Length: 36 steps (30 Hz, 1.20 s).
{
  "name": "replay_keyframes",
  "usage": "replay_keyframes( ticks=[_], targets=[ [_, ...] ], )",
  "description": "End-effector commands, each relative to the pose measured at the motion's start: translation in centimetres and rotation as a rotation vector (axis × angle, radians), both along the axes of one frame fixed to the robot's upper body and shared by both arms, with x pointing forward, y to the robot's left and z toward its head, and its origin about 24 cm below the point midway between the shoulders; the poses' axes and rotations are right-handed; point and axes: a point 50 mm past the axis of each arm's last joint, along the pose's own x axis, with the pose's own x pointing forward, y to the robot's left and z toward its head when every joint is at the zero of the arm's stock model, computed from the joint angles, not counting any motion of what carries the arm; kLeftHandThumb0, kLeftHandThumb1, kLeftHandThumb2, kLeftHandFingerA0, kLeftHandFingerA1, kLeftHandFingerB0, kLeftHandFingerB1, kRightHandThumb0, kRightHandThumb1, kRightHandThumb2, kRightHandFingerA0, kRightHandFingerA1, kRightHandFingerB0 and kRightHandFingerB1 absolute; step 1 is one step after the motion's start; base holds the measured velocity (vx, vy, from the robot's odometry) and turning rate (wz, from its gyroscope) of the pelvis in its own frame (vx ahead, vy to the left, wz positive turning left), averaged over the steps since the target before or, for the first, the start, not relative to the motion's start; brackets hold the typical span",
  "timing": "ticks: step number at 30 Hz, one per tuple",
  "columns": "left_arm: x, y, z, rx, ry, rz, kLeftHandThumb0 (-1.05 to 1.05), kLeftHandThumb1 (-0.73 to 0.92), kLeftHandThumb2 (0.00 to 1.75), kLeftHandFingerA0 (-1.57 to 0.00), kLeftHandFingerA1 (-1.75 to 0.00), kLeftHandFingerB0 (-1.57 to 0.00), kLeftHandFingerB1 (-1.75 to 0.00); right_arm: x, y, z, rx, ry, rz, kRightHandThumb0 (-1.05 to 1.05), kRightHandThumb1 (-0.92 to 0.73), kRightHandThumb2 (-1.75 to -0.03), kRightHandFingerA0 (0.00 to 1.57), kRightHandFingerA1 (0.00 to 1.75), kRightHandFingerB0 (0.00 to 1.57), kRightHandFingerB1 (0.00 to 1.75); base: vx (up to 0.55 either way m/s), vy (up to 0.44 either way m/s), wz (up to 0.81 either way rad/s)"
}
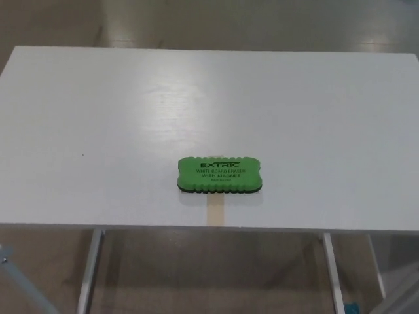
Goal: Use the left hand to press on the green eraser and wipe the desk from center to the left and then back to center.
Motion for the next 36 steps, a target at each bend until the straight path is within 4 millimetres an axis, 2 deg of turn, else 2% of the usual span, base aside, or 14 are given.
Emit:
replay_keyframes(
  ticks=[1, 4, 11, 16, 18, 19, 20, 23, 24, 25, 26, 34, 35, 36],
  targets=[
    [1.1, 1.3, 2.0, -0.06, -0.183, -0.046, -0.65, 0.4, 0.79, -0.02, -0.3, -0.07, -0.27, 1.1, 0.4, 0.6, -0.006, -0.095, -0.027, -0.46, -0.77, -0.64, 0.66, 0.45, 0.54, 0.37, 0.0, 0.0, 0.0],
    [1.5, 1.8, 2.4, -0.083, -0.217, -0.03, -0.7, 0.43, 0.77, 0.0, -0.03, 0.0, -0.03, 1.5, 0.9, 0.7, -0.03, -0.097, -0.001, -0.47, -0.77, -0.64, 0.64, 0.43, 0.54, 0.37, 0.0, 0.0, 0.0],
    [2.8, 1.6, 3.5, -0.12, -0.283, -0.072, -0.68, 0.42, 0.77, 0.0, -0.02, 0.0, -0.01, 1.6, 0.7, 0.7, -0.053, -0.112, -0.001, -0.46, -0.76, -0.64, 0.64, 0.4, 0.53, 0.37, 0.0, 0.0, 0.0],
    [3.3, 0.4, 6.0, -0.118, -0.365, -0.244, -0.6, 0.38, 0.78, -0.03, -0.33, -0.03, -0.19, 1.4, 0.6, 0.6, -0.053, -0.104, 0.0, -0.46, -0.76, -0.64, 0.65, 0.4, 0.54, 0.37, 0.0, 0.0, 0.0],
    [3.4, 0.1, 7.1, -0.132, -0.393, -0.303, -0.64, 0.46, 0.54, -0.1, -0.31, -0.04, -0.24, 1.4, 0.6, 0.6, -0.058, -0.101, 0.0, -0.46, -0.76, -0.64, 0.65, 0.4, 0.54, 0.37, 0.0, 0.0, 0.0],
    [3.6, -0.4, 8.7, -0.141, -0.435, -0.372, -0.65, 0.42, 0.75, -0.08, -0.42, -0.01, -0.27, 1.4, 0.6, 0.6, -0.055, -0.1, 0.004, -0.46, -0.76, -0.64, 0.64, 0.4, 0.55, 0.37, 0.0, 0.0, 0.0],
    [3.7, -0.8, 10.1, -0.142, -0.473, -0.432, -0.33, 0.28, 0.87, -0.02, -0.48, 0.0, -0.47, 1.3, 0.6, 0.6, -0.051, -0.1, 0.005, -0.46, -0.76, -0.64, 0.65, 0.4, 0.56, 0.37, 0.0, 0.0, 0.0],
    [3.8, -1.5, 12.5, -0.142, -0.53, -0.528, -0.62, 0.45, 0.7, -0.19, -0.42, -0.11, -0.35, 1.3, 0.6, 0.6, -0.045, -0.1, 0.006, -0.47, -0.76, -0.64, 0.64, 0.4, 0.55, 0.37, 0.0, 0.0, 0.0],
    [3.8, -1.6, 12.8, -0.142, -0.539, -0.545, -0.3, 0.32, 0.89, -0.1, -0.51, -0.06, -0.49, 1.3, 0.6, 0.6, -0.045, -0.098, 0.005, -0.47, -0.76, -0.64, 0.65, 0.4, 0.55, 0.37, 0.0, 0.0, 0.0],
    [3.8, -1.8, 13.2, -0.143, -0.549, -0.566, -0.3, 0.32, 0.89, -0.1, -0.51, -0.06, -0.49, 1.2, 0.6, 0.5, -0.044, -0.097, 0.003, -0.47, -0.76, -0.64, 0.65, 0.4, 0.55, 0.37, 0.0, 0.0, 0.0],
    [3.7, -2.2, 14.1, -0.157, -0.577, -0.62, -0.51, 0.56, 0.56, -0.32, -0.39, -0.23, -0.29, 1.2, 0.6, 0.5, -0.046, -0.096, 0.003, -0.47, -0.77, -0.65, 0.65, 0.41, 0.54, 0.37, 0.0, 0.0, 0.0],
    [1.5, -5.8, 17.9, -0.348, -0.633, -0.981, -0.26, 0.67, 0.6, -0.62, -0.5, -0.67, -0.45, 1.0, 0.5, 0.5, -0.061, -0.083, 0.006, -0.48, -0.77, -0.65, 0.65, 0.41, 0.54, 0.37, 0.0, 0.0, 0.0],
    [1.1, -6.0, 18.0, -0.36, -0.618, -1.02, -0.28, 0.56, 0.92, -0.61, -0.66, -0.66, -0.66, 1.0, 0.5, 0.4, -0.063, -0.082, 0.005, -0.47, -0.76, -0.64, 0.65, 0.41, 0.55, 0.37, 0.0, 0.0, 0.0],
    [1.0, -6.0, 18.0, -0.364, -0.611, -1.033, -0.28, 0.56, 0.92, -0.61, -0.66, -0.66, -0.66, 1.0, 0.5, 0.4, -0.064, -0.081, 0.005, -0.47, -0.76, -0.64, 0.65, 0.41, 0.55, 0.37, 0.0, 0.0, 0.0]
  ],
)
